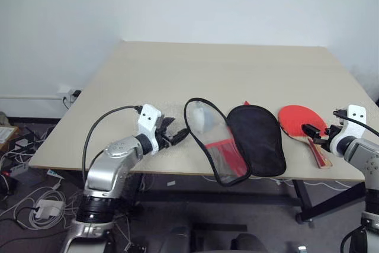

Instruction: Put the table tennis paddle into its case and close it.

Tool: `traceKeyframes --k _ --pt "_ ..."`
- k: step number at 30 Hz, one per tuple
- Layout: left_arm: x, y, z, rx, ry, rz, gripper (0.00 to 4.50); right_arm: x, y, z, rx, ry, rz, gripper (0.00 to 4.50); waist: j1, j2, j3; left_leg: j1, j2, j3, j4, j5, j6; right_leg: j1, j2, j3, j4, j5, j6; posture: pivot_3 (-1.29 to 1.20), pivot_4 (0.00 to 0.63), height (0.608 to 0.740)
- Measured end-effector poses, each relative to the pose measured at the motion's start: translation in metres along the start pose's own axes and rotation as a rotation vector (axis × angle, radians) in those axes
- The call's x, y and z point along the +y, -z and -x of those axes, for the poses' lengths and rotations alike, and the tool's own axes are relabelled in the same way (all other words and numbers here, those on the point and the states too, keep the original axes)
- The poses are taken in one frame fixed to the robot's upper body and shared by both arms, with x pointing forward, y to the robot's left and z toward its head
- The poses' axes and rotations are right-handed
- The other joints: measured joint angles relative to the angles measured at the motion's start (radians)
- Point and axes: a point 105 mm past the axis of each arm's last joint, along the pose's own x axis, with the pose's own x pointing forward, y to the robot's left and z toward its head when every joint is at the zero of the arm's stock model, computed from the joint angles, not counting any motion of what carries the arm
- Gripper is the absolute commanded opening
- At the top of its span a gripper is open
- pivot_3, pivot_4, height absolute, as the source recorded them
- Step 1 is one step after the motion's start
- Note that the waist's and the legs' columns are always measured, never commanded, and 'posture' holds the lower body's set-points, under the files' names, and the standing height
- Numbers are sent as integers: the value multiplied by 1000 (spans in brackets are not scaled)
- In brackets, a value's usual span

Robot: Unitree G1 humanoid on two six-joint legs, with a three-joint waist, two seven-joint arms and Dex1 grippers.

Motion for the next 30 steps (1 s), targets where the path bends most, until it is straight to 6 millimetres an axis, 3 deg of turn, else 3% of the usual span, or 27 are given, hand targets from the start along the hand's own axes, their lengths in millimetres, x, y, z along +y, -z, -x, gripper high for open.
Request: traceKeyframes --k 4,9,13,19,22,30 --pt "-7 2 7 48 111 -39 3849 -6 3 2 29 23 10 4476 6 0 0 0 0 0 0 -1 1 0 0 0 -1 0 0 0 0 715" --pt "-22 6 1 74 217 -63 3849 -16 23 2 142 59 28 4476 8 0 0 0 0 0 0 -1 1 0 0 0 0 0 0 0 0 715" --pt "-23 -2 -4 52 230 -80 3849 -12 42 3 236 23 30 4476 8 0 0 0 0 0 0 -1 1 0 0 1 0 0 0 0 0 715" --pt "-26 1 -9 51 239 -82 3849 -13 45 3 260 24 62 4476 8 0 0 0 0 0 1 -1 1 0 0 1 -1 0 0 0 0 715" --pt "-25 1 -10 49 239 -74 3849 -15 45 0 257 38 72 3888 8 0 0 0 1 0 1 -1 2 1 0 1 -1 0 0 0 0 715" --pt "-27 -1 -13 41 245 -77 3849 -15 45 -4 243 40 116 1202 7 0 0 0 1 0 1 -1 2 1 0 1 0 0 0 0 0 715"
